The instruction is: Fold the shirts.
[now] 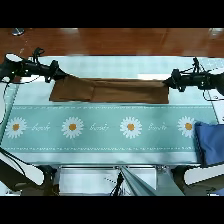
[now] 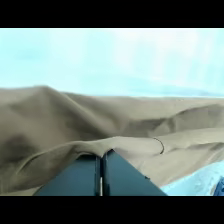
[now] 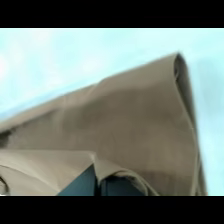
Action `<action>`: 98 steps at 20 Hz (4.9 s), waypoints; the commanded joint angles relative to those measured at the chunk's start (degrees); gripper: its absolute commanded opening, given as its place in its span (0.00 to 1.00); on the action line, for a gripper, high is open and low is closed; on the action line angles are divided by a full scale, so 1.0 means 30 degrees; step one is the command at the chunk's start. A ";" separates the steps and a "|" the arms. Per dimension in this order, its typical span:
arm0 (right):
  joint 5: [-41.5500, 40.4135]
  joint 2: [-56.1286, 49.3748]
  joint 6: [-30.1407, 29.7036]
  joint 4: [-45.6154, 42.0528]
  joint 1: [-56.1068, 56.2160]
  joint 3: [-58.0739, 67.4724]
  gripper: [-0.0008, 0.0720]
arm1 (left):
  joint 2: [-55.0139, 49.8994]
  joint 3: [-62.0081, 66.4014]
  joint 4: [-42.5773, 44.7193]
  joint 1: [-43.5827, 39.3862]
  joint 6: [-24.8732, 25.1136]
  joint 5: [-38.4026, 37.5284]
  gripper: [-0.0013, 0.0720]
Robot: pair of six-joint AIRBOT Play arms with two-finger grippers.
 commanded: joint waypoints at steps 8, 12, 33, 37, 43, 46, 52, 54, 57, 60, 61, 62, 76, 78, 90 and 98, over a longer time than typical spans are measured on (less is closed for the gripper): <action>0.3599 -0.0678 -0.0845 0.0787 -0.2696 0.1064 0.86 | 0.0437 0.1960 0.4452 0.2251 -0.1377 -0.5493 0.98; 0.4073 -0.0699 -0.0080 -0.2754 -0.3672 0.0211 0.86 | 0.3679 -0.0583 0.6572 0.3730 -0.1020 -0.3818 0.98; 0.4051 0.7490 -0.0554 -0.4626 0.0291 -0.3228 0.05 | 1.0193 -0.9362 -0.1326 -0.6754 0.5428 0.5173 0.05; 0.4823 1.3763 0.0532 -0.6346 0.0291 -0.5595 0.05 | 0.7730 -0.8204 -0.1275 -1.1438 0.3993 0.8218 0.05; 0.6156 1.9766 0.2790 -0.7155 0.0299 -0.5814 0.05 | 0.1596 -0.2499 -0.1282 -1.6415 0.0882 0.5843 0.05; 0.6404 2.0699 0.3140 -0.7045 0.0299 -0.5814 0.05 | -0.0109 -0.0743 -0.1304 -1.8797 -0.0408 0.5202 0.05; 0.5901 2.0684 0.3067 -0.6295 0.0299 -0.5814 0.05 | -0.0743 0.0095 -0.1887 -2.1172 0.0138 0.5297 0.05; 0.5989 2.0684 0.3133 -0.6266 0.0299 -0.5814 0.05 | -0.0408 0.0605 -0.1909 -1.9919 -0.0605 0.4932 0.05; 0.6040 2.0684 0.3155 -0.5756 0.0313 -0.5814 0.05 | 0.1027 0.0634 -0.3461 -1.6181 -0.0852 0.4284 0.05; 0.5195 2.0363 0.2943 -0.3679 0.0430 -0.5792 0.05 | 0.3206 0.0546 -0.3424 -1.1927 -0.0066 0.2062 0.05; 0.4903 1.9999 0.2914 -0.3606 0.1005 -0.5727 0.05 | 0.4197 0.0175 -0.3424 -1.0520 -0.0051 0.1712 0.05; 0.4466 1.9409 0.2922 -0.3599 0.2113 -0.5639 0.05 | 0.5275 -0.0372 -0.3424 -0.9282 0.0036 0.1566 0.05; -0.1902 -0.0007 0.3351 -0.3796 1.5329 0.5814 0.05 | 2.3576 -1.9256 -0.2419 -0.2368 0.3592 0.1967 0.05; -0.1763 -0.1457 0.3898 -0.3708 1.5548 0.6528 0.05 | 2.3758 -1.9759 -0.2412 -0.2375 0.3592 0.1712 0.05; 0.3650 -0.1639 0.2397 -0.1188 1.3857 0.7446 0.86 | 2.3241 -1.9788 -0.0561 -0.2404 0.3657 0.2754 0.05; 0.1617 1.2735 0.8546 -1.4630 1.0149 -0.5100 0.86 | 2.3248 -1.9788 -0.0117 -0.2404 0.3657 0.1610 0.05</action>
